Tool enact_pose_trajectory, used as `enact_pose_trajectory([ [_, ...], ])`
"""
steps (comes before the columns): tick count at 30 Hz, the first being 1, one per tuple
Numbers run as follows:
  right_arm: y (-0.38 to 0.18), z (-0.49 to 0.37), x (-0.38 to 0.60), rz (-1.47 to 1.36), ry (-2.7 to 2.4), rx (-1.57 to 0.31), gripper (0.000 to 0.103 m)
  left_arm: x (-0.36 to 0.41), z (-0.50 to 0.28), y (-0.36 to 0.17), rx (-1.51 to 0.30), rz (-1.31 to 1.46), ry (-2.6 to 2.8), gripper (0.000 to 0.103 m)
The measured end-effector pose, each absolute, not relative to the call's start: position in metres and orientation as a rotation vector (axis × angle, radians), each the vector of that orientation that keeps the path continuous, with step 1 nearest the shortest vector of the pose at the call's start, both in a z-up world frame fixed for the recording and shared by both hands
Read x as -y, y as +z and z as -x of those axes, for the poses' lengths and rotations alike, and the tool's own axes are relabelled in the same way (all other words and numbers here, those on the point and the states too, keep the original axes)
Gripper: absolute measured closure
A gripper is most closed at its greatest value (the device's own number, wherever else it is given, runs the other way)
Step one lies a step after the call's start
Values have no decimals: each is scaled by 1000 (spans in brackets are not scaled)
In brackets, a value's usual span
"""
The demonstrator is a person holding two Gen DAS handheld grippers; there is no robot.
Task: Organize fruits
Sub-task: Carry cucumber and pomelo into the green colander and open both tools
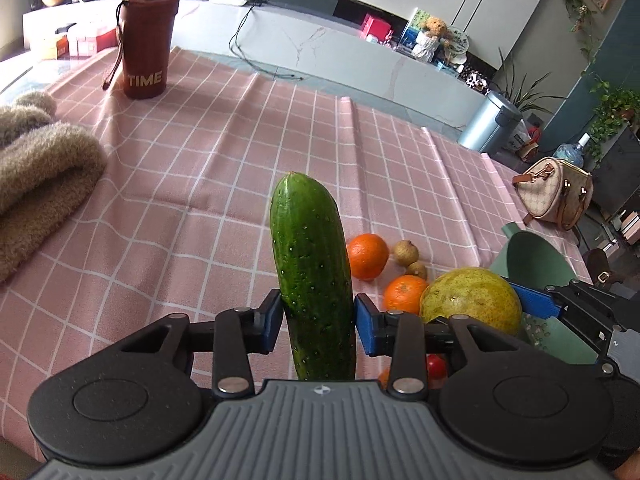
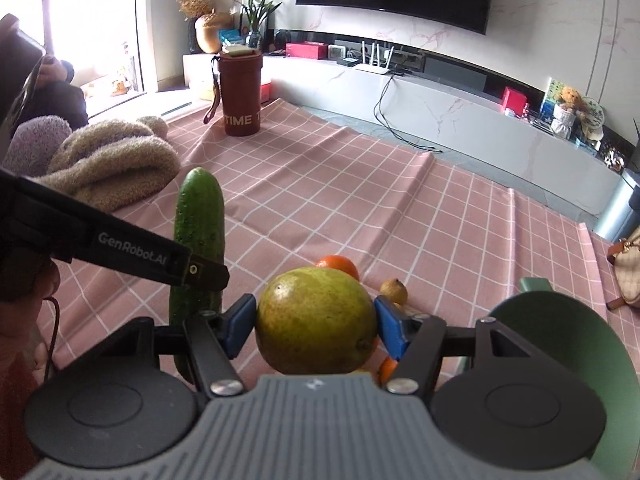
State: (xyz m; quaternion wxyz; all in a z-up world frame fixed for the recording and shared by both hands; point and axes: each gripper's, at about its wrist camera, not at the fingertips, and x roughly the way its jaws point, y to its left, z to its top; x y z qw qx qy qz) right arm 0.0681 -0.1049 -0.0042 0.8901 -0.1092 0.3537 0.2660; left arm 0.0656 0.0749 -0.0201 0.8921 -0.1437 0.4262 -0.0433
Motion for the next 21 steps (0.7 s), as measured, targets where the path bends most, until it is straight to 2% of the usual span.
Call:
enact_pose_trajectory([
  [12,55,-49,201,115,446,-735,42,10,-51,55,-734,209,-280,60],
  [21,55,-60,260,186,373,-821,42,84,-85,46,-785,174,-400,60],
])
